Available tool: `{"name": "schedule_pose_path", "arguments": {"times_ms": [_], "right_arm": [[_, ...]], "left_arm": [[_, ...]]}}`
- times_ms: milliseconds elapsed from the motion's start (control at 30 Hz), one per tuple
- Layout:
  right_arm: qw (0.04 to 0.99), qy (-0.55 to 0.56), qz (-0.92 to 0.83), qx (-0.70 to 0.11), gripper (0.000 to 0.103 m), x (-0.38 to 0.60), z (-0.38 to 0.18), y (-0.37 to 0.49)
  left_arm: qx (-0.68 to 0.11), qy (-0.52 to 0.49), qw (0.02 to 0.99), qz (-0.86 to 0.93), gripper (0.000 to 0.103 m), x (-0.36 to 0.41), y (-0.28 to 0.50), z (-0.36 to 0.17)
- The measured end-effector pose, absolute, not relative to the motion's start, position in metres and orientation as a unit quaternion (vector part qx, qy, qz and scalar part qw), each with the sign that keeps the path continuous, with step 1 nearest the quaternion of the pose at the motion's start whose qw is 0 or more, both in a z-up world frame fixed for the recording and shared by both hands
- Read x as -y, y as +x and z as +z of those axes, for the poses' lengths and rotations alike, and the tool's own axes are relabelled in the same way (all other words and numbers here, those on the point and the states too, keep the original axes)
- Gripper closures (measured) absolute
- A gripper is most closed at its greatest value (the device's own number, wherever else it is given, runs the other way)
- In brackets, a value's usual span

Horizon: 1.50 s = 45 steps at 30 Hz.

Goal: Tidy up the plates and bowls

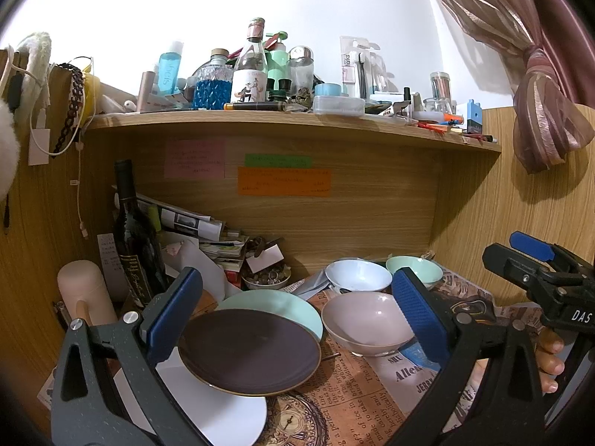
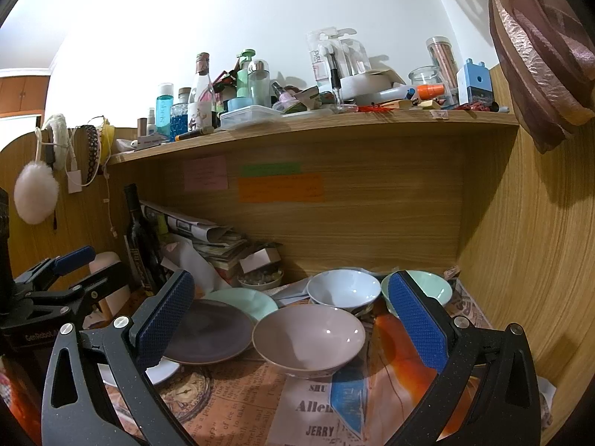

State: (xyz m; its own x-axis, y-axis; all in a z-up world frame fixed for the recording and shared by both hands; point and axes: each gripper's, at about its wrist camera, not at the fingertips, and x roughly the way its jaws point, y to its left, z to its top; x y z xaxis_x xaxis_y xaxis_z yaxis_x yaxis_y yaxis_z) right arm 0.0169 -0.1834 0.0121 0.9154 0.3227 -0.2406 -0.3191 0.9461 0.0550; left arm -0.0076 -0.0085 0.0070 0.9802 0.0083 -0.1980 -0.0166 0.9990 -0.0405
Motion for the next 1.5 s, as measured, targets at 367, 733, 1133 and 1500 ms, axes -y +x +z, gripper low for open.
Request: {"name": "schedule_pose_path", "arguments": {"times_ms": [367,733,1133,1500], "right_arm": [[0.978,0.008,0.166,-0.124,0.0,0.18,0.011,0.015],[0.978,0.01,0.167,-0.124,0.0,0.181,0.011,0.015],[0.976,0.009,0.157,-0.149,0.0,0.176,-0.003,0.028],[0.954,0.012,0.187,-0.234,0.019,0.15,-0.04,0.058]], "left_arm": [[-0.099,-0.021,0.995,0.006,0.0,0.008,-0.008,0.007],[-0.1,-0.022,0.995,0.005,0.0,0.005,-0.007,0.007],[-0.134,-0.027,0.991,-0.005,0.0,-0.01,0.003,-0.006],[-0.196,-0.031,0.98,0.021,0.017,-0.059,0.031,-0.028]]}}
